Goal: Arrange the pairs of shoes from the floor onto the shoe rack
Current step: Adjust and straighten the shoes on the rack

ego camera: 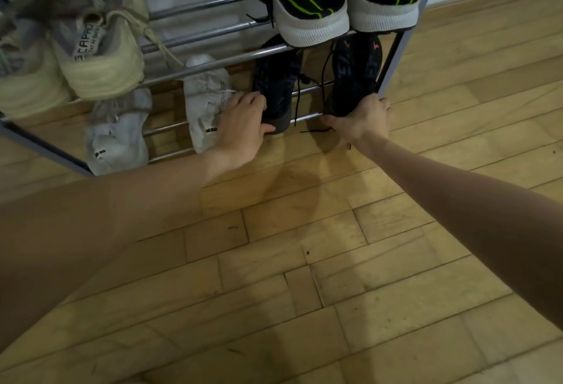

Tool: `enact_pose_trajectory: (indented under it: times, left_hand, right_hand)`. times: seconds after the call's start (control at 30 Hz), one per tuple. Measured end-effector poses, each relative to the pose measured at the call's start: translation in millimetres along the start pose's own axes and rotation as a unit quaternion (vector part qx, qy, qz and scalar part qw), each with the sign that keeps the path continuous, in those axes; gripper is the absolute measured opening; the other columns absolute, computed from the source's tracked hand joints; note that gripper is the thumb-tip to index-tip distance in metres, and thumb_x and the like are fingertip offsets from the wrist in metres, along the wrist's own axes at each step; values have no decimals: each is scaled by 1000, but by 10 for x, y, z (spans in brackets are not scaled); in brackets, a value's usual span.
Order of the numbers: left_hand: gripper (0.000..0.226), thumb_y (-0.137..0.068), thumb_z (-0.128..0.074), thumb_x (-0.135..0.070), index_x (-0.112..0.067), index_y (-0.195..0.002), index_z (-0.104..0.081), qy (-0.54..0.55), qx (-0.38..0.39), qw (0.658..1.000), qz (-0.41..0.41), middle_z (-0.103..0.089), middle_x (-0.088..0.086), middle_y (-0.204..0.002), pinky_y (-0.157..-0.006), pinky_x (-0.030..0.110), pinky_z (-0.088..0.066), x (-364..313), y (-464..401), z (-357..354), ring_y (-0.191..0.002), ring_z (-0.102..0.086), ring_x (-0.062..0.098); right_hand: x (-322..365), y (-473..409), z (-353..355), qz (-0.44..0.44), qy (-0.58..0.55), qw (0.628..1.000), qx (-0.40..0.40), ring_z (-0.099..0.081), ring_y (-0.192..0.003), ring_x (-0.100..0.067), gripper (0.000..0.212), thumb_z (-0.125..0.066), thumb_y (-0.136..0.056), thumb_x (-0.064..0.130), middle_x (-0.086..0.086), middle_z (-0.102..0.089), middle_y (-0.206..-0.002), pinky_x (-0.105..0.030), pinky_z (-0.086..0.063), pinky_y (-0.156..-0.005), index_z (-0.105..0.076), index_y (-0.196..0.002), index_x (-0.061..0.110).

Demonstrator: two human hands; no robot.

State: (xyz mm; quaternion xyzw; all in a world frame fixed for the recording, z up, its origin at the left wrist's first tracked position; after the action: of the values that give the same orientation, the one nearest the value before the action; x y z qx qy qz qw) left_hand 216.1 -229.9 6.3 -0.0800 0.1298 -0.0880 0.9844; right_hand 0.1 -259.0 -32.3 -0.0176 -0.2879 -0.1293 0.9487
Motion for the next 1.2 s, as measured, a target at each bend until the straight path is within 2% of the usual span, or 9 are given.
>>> enact_pose_trajectory:
  times: [0.2, 0.37, 0.53, 0.63, 0.77, 0.93, 1.0, 1.1, 1.2]
  left_hand:
    - [25, -90, -61, -23, -2, -102, -55, 0, -32, 999, 7, -60, 16, -105, -91, 41, -40, -93, 194, 8, -109, -53, 33]
    - [28, -90, -61, -27, -3, -104, -53, 13, -45, 999, 1, -61, 15, -107, -82, 31, -40, -256, 234, 7, -106, -55, 30]
    - [26, -90, -62, -25, -5, -102, -50, 34, -31, 999, -1, -59, 13, -104, -68, 25, -31, -241, 220, -40, -95, -56, 28]
    - [28, -89, -63, -25, -4, -104, -51, 49, -18, 999, 4, -56, 13, -114, -70, 25, -33, -191, 232, -63, -100, -56, 28]
    - [46, -86, -67, -29, -7, -121, -49, 73, -4, 996, 45, -41, 15, -141, -90, 32, -42, -125, 263, -117, -119, -51, 31]
    - [60, -85, -68, -27, -10, -138, -44, 101, 9, 992, 74, -50, 12, -138, -98, 36, -43, -68, 227, -224, -122, -51, 29]
    - [56, -85, -67, -24, -12, -137, -48, 108, 4, 991, 75, -52, 12, -137, -98, 36, -44, -74, 217, -236, -121, -53, 29]
    - [52, -86, -67, -24, -14, -135, -52, 100, -5, 993, 66, -52, 14, -137, -94, 35, -47, -108, 224, -232, -117, -56, 30]
    - [48, -86, -66, -27, -13, -131, -56, 93, -11, 994, 59, -54, 14, -134, -86, 35, -50, -133, 221, -230, -110, -60, 30]
  right_hand:
    - [-162, 231, 52, 100, 29, 994, -18, -35, -124, -34, 88, -70, -77, 51, -18, -41, -131, -41, -34, -107, -32, -139, 2]
    - [-91, 184, 101, 197, 125, 972, -41, -38, -115, -34, 95, -71, -75, 49, -18, -43, -128, -40, -34, -102, -27, -143, 0]
    - [188, -76, 169, 203, 145, 966, -68, -40, -119, -36, 88, -69, -78, 46, -20, -45, -131, -39, -32, -103, -31, -141, -2]
    - [185, -241, 169, 175, 110, 977, -54, -39, -123, -35, 86, -69, -80, 45, -19, -45, -133, -40, -32, -106, -31, -142, -1]
    - [37, -249, 21, 189, 92, 978, 5, -39, -127, -36, 93, -64, -85, 45, -20, -46, -137, -44, -34, -109, -14, -151, 2]
    - [109, -265, 46, 216, 110, 970, 11, -36, -131, -37, 91, -60, -89, 44, -22, -40, -143, -44, -31, -111, -9, -153, 4]
    - [151, -304, 81, 212, 107, 971, 15, -38, -129, -40, 82, -57, -92, 43, -25, -42, -140, -46, -35, -108, -14, -152, 6]
    - [171, -328, 116, 201, 120, 972, 13, -45, -122, -38, 59, -57, -93, 43, -24, -49, -130, -44, -41, -98, -40, -136, 6]
    - [198, -259, 154, 225, 191, 955, -27, -44, -120, -38, 56, -56, -92, 46, -24, -48, -129, -43, -41, -96, -48, -125, 2]
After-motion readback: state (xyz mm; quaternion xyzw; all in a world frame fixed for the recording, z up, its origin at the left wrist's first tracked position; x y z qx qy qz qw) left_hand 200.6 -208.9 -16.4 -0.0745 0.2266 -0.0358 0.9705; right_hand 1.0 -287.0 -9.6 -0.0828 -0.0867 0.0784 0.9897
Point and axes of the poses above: each hand's wrist, its own y-axis away from the middle knuckle, its own z-axis out of the back of the hand, x = y × z, the point moved 8 cm from there along -y, towards the middle knuckle
